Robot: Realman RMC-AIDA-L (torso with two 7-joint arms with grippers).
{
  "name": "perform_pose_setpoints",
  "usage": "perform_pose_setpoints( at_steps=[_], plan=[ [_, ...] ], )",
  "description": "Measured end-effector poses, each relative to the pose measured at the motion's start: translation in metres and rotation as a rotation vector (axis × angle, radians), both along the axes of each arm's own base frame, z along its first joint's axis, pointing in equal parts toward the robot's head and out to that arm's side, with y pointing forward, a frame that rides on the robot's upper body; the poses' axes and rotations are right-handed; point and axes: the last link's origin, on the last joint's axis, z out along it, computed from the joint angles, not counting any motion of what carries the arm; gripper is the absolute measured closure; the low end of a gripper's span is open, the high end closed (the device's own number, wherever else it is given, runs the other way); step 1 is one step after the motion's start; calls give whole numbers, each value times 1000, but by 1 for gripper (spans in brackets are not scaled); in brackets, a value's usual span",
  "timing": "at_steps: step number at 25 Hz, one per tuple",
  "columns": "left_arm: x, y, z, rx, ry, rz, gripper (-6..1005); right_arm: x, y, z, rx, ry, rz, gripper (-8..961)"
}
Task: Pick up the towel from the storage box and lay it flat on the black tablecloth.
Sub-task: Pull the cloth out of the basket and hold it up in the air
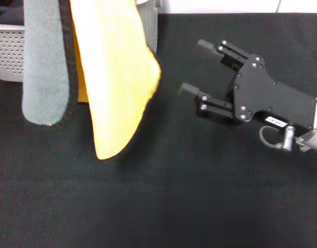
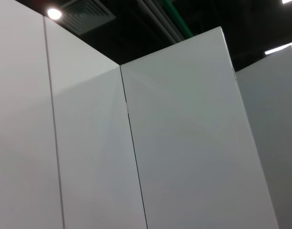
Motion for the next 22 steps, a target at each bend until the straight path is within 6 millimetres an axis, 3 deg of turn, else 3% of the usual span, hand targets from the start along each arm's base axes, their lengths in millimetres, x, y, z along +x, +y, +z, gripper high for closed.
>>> perform_pose_setpoints(
  at_steps=[11, 17, 22],
  plan=[
    [-4, -10, -9, -5, 75, -104, 974, 5, -1, 22, -225, 62, -12, 202],
    [-7, -12, -8, 15, 129, -196, 974, 20, -7, 33, -307, 59, -42, 203],
    [-2, -13, -3, -13, 188, -282, 975, 18, -13, 32, -461, 16, -18, 205]
  ],
)
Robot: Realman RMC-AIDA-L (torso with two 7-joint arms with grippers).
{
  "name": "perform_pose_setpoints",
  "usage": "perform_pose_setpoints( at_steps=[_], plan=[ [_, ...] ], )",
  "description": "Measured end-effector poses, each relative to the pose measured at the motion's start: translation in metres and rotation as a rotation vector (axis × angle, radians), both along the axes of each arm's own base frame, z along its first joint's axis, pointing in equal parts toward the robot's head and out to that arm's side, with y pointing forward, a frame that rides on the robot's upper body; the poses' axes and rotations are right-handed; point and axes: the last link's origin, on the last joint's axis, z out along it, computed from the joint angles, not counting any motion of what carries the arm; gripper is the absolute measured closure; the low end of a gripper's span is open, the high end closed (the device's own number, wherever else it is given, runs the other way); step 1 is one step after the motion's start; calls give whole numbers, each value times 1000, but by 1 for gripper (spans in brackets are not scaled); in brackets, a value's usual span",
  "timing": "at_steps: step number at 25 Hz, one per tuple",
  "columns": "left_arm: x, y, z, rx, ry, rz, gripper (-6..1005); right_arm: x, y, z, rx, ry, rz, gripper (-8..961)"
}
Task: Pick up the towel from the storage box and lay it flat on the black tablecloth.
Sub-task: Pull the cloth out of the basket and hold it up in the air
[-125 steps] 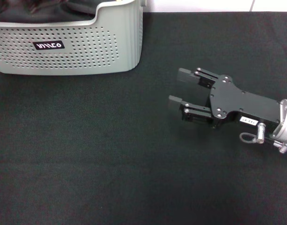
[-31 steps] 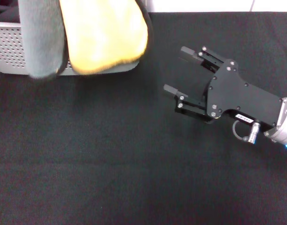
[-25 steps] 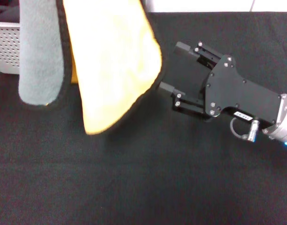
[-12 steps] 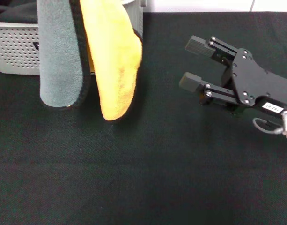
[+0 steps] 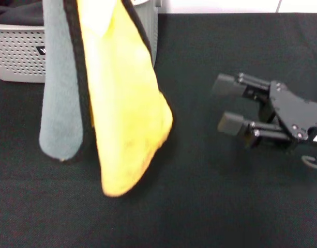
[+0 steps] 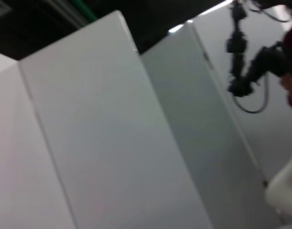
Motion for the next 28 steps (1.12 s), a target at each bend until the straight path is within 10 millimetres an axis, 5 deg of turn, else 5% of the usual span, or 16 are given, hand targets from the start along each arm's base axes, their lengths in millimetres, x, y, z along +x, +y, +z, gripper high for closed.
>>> perform_pose_setpoints(
  at_steps=[7, 28],
  plan=[
    [1, -2, 6, -23, 4, -45, 975, -6, -2, -2, -132, -46, 37, 207],
    [15, -11, 17, -59, -72, -150, 974, -14, 10, -10, -116, -92, 35, 212]
  ],
)
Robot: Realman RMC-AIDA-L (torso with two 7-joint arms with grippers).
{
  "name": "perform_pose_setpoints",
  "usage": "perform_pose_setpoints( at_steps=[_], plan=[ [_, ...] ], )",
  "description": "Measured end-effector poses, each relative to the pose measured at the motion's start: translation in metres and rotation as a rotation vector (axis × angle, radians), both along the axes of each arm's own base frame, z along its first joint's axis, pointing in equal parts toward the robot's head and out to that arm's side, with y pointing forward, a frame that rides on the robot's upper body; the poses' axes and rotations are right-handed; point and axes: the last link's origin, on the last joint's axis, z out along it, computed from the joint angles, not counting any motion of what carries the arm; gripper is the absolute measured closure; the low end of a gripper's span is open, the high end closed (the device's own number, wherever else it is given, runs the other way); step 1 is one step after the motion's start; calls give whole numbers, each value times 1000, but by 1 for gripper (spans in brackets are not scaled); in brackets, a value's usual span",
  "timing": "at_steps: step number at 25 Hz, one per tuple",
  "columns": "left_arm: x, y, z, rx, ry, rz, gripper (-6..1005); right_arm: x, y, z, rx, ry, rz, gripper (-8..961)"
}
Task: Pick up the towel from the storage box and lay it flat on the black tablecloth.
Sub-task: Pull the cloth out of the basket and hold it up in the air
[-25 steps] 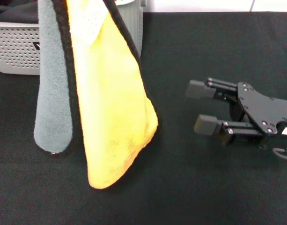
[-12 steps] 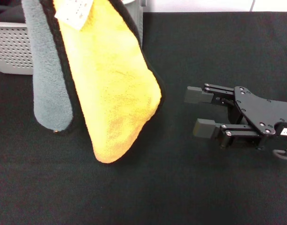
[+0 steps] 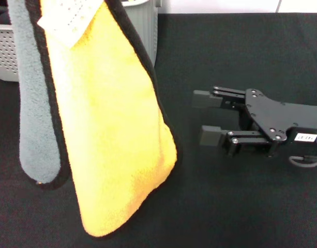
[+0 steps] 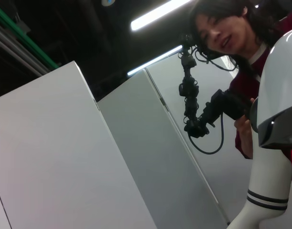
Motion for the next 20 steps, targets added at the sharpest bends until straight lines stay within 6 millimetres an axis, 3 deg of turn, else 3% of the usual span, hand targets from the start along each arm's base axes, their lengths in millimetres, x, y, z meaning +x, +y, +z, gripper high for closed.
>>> perform_pose_setpoints(
  at_steps=[6, 20],
  plan=[
    [2, 1, 0, -4, -1, -7, 974, -13, -1, -9, -36, -15, 60, 214],
    [7, 3, -2, -13, 1, -25, 974, -27, -4, -5, -77, 37, 128, 218]
  ],
)
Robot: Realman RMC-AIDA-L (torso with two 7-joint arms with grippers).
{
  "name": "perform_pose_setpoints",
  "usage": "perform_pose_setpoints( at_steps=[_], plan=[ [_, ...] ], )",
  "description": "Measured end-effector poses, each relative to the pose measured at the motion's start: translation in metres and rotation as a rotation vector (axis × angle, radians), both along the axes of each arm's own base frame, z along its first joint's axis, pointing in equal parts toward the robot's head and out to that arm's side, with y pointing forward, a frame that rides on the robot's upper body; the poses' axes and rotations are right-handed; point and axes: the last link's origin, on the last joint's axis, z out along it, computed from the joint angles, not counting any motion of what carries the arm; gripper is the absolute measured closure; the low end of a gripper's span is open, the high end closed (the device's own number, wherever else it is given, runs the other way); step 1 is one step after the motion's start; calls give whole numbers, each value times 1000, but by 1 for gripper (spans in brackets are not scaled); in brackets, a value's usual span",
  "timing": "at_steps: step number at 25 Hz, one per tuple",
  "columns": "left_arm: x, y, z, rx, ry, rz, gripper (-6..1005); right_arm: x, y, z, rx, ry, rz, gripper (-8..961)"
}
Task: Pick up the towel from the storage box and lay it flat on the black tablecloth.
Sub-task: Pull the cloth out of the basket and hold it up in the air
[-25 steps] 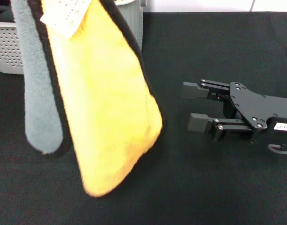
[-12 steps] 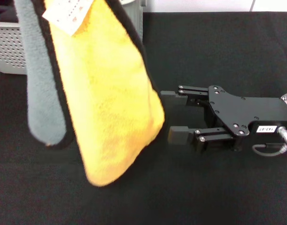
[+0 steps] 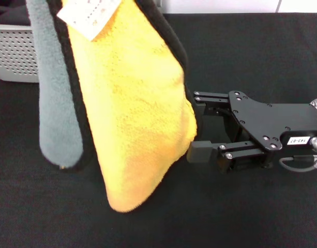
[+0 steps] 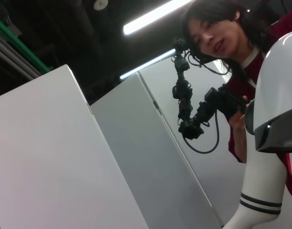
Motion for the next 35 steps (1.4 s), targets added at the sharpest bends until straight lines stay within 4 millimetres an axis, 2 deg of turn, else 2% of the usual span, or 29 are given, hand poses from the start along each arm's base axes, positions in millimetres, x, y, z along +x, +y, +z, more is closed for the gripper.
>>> perform_pose_setpoints(
  at_steps=[8, 20, 24, 30, 35],
  plan=[
    [-4, 1, 0, -7, -10, 19, 974, 8, -11, 10, -25, 55, 5, 220],
    [-6, 1, 1, -4, -7, 27, 973, 17, -15, 16, -4, 90, -32, 454],
    [-4, 1, 0, -5, -7, 22, 973, 15, -13, 15, 0, 85, -31, 608],
    [-4, 2, 0, -4, -6, 20, 973, 12, -10, 13, 5, 77, -27, 705],
    [-4, 3, 0, -5, -8, 19, 973, 11, -8, 11, 13, 63, -29, 697]
  ],
)
